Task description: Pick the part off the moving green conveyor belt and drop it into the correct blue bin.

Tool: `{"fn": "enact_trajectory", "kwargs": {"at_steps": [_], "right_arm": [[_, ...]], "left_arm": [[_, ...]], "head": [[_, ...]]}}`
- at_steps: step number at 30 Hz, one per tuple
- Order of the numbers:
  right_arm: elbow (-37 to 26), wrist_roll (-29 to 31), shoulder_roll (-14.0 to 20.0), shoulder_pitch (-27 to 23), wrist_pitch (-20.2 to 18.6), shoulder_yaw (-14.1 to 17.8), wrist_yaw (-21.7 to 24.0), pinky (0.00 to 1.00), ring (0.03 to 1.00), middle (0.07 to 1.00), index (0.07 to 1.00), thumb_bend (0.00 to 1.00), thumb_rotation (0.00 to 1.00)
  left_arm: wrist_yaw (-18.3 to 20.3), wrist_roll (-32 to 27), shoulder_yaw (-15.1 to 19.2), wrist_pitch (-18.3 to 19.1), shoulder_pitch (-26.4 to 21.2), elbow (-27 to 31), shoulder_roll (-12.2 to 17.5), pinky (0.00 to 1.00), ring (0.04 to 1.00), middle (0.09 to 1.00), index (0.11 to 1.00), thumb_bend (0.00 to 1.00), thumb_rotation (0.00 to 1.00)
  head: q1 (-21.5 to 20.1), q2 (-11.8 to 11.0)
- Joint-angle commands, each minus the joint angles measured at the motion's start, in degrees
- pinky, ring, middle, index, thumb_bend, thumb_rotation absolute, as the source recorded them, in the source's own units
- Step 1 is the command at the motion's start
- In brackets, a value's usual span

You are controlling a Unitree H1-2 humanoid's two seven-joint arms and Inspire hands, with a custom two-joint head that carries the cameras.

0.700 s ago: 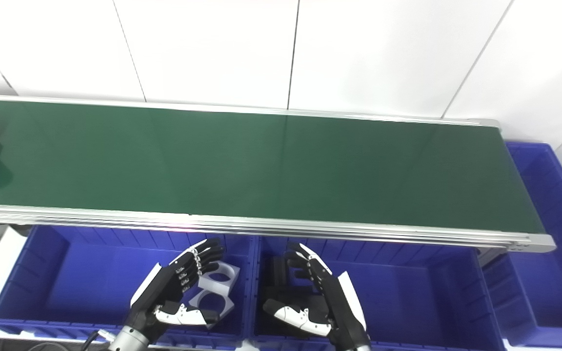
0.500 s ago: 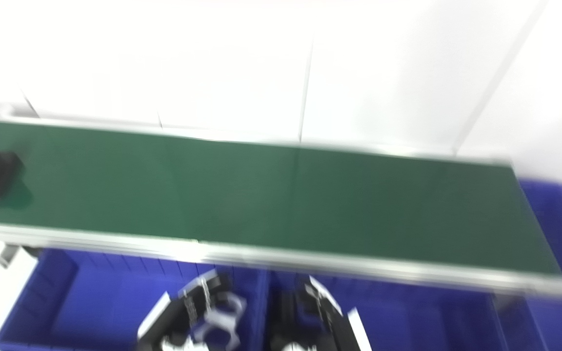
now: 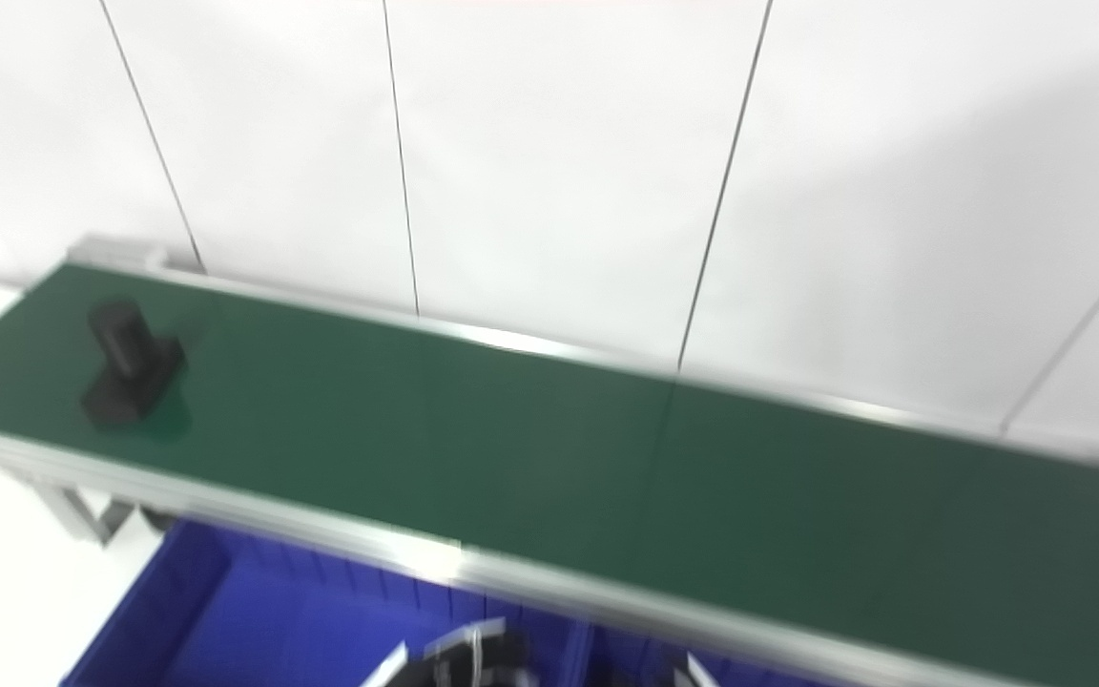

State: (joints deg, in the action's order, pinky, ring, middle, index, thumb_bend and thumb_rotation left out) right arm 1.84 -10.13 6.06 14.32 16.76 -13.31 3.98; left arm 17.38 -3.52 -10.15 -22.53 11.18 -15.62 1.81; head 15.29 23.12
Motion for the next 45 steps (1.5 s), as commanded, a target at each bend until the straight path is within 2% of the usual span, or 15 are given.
{"fn": "enact_trajectory", "kwargs": {"at_steps": [1,8,19,30,43,45], "right_arm": [[-0.91,0.53,-0.16,-0.32,3.00,0.31,-0.04,0.81,0.833,0.834,0.896,0.60,0.38],[-1.67,1.01,-0.27,0.03,2.05,0.45,0.26,0.83,0.846,0.843,0.905,0.59,0.37],[-1.40,1.06,-0.17,-0.11,2.45,0.64,0.26,0.81,0.834,0.838,0.901,0.58,0.35],[-2.02,1.66,0.02,-0.09,2.16,0.87,0.63,0.84,0.848,0.845,0.905,0.58,0.34],[-5.20,1.58,0.68,-0.11,2.39,1.94,0.46,0.79,0.812,0.819,0.886,0.63,0.36],[-6.50,1.87,0.82,0.02,2.04,1.98,0.74,0.78,0.805,0.814,0.881,0.62,0.33]], "left_arm": [[-0.10,-0.54,-0.10,-2.48,-0.98,0.31,-0.28,0.78,0.828,0.835,0.818,1.00,0.16],[-0.10,-0.15,-0.17,-2.29,-1.05,0.27,-0.20,0.79,0.834,0.837,0.824,1.00,0.14],[-0.08,-0.10,-0.16,-2.62,-1.42,-0.44,-0.25,0.78,0.831,0.835,0.822,1.00,0.14],[-0.39,0.29,-0.12,-2.88,-2.06,-1.70,-0.53,0.77,0.823,0.830,0.815,1.00,0.15],[-0.85,0.83,-0.28,-2.80,-2.79,-2.88,-1.21,0.78,0.825,0.831,0.815,1.00,0.16],[-1.11,1.05,-0.33,-2.69,-2.91,-3.04,-1.31,0.78,0.826,0.831,0.813,1.00,0.15]], "head": [[0.06,-0.04],[0.03,-0.24],[0.20,-0.53],[0.23,-1.02],[0.52,-1.40],[0.50,-1.34]]}}
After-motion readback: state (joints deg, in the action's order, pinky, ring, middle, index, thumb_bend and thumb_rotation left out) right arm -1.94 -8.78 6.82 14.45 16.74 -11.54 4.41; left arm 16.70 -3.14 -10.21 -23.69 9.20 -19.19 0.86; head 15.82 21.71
